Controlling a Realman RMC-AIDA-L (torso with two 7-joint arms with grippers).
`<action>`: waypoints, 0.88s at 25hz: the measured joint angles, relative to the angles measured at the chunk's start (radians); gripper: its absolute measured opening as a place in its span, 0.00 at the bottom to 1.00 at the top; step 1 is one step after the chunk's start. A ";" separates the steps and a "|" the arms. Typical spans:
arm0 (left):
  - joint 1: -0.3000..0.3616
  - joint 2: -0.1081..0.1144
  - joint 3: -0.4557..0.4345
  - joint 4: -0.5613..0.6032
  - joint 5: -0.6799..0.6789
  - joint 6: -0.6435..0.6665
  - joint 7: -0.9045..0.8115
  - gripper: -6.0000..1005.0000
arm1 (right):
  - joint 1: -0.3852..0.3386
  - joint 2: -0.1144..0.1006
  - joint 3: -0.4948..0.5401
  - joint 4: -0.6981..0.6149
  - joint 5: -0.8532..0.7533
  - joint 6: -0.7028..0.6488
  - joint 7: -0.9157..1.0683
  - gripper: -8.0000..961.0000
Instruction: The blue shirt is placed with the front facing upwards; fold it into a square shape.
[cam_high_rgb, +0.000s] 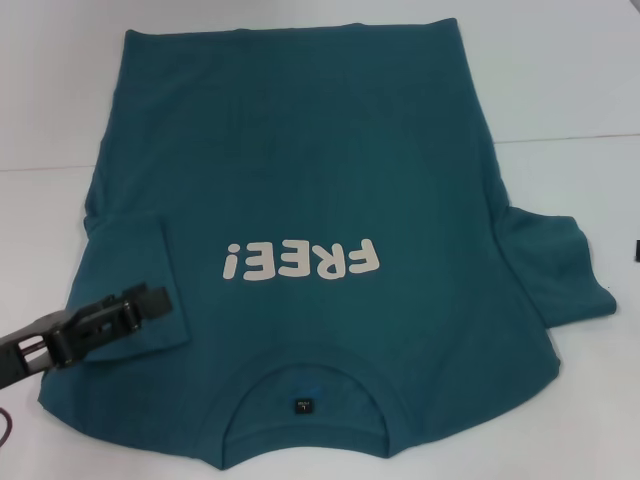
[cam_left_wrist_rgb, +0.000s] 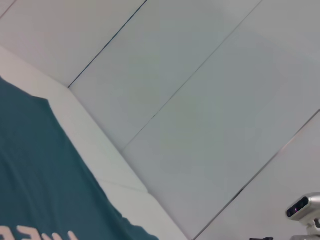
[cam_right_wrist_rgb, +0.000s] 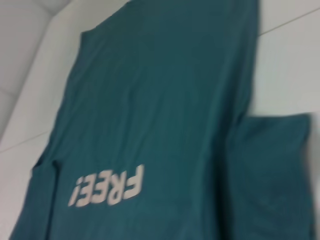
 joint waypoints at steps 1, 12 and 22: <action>-0.001 -0.001 -0.001 0.000 -0.003 0.001 -0.001 0.80 | 0.000 0.000 0.007 0.000 -0.005 0.003 -0.002 0.94; -0.013 0.003 -0.003 -0.027 -0.050 -0.016 -0.002 0.79 | 0.043 0.010 0.010 0.063 -0.073 0.205 0.020 0.94; -0.018 0.004 -0.003 -0.056 -0.061 -0.043 0.005 0.79 | 0.141 0.021 -0.026 0.233 -0.091 0.415 0.000 0.94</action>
